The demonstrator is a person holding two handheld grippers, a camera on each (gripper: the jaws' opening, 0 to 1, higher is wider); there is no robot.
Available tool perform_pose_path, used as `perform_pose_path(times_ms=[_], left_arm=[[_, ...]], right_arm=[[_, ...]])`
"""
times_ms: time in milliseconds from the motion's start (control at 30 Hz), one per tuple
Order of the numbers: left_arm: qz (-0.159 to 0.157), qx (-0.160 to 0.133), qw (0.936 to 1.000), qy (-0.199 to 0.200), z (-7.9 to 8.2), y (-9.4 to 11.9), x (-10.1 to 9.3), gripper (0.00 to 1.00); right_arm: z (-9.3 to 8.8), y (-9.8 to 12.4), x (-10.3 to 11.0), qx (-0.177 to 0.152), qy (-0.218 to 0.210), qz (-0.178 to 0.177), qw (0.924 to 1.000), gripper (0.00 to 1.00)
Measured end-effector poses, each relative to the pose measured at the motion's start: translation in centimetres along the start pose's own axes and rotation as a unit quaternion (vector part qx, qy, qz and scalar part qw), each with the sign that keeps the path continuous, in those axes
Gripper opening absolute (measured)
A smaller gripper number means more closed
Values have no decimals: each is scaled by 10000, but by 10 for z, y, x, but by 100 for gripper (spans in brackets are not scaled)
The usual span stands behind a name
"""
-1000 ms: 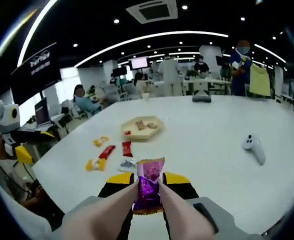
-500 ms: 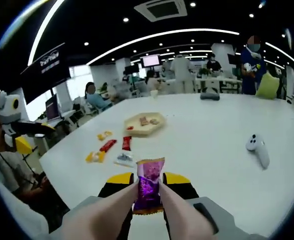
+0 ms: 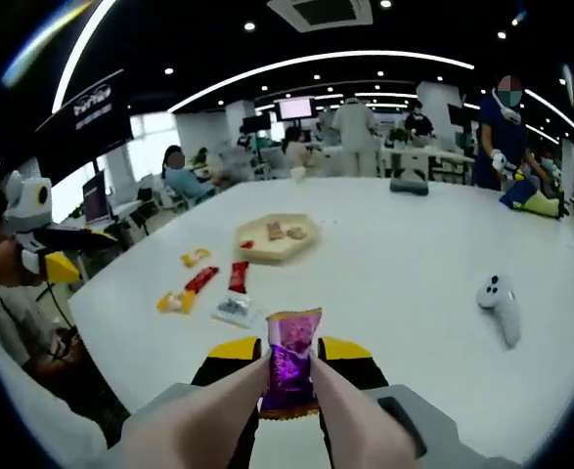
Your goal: Place the target food into the container with the food tongs after gripping and lifting it, then release it inside without dropping or visibly crushing the food.
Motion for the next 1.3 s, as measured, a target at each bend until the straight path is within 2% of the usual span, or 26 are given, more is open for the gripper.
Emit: perform_pose_path(times_ms=[67,167,200,267,333,400,600,700,800,867,933,1000,1167,1300], left_arm=[[-56,10,10000,-45,3,-10,10,78],[-109,-241,9985,-488,19,-19,29,78],[-67,-181,9986,-491,19,-20,34,78],[-106,-281,9987,-422,22,-24,47,79],[-193,-287,9987,-373,20,-29,56,78],[-264,-285,9983,-434,14,-35,64,78],[-409,-258,9981,-378,7,-32,73,78],[-315,-289,9985,-341,6,-34,81,78],[-151,-296,9994,-64,9,-36,88,78],[-282,-419,9987,117,11,-37,86,78],[-368,-306,9988,25,8,-40,85,77],[-286,-216,9990,-265,5,-40,88,77],[-243,-302,9991,-167,9,-36,94,77],[-317,-194,9989,-294,4,-38,95,78]], right_arm=[[8,-3,2,12,-20,-94,10000,22],[20,-14,6,-114,-107,-178,9997,22],[21,-21,6,-25,-86,-236,9997,22],[27,-28,8,-45,-63,-283,9996,22],[34,-33,10,-194,-150,-357,9991,22],[35,-38,9,-182,-121,-465,9987,22],[35,-47,14,-32,-142,-579,9982,22],[38,-56,11,-32,-174,-539,9984,22],[46,-65,13,75,-73,-434,9990,22],[50,-68,14,15,-16,-389,9992,22],[48,-72,11,33,-5,-420,9991,22],[46,-74,12,-5,-100,-413,9991,22],[46,-82,14,121,-59,-270,9995,22],[47,-87,14,75,-32,-248,9997,22]])
Point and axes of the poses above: the point that each gripper's makers call its tool centre point, and the gripper's own axes: y roughly backward along the fingers, x roughly to its left, z roughly out of its top, the point moved 7 cm from there along y, roughly backward along the fingers, and after that the axes turned 15 degrees about z, right-handed, at the moved point
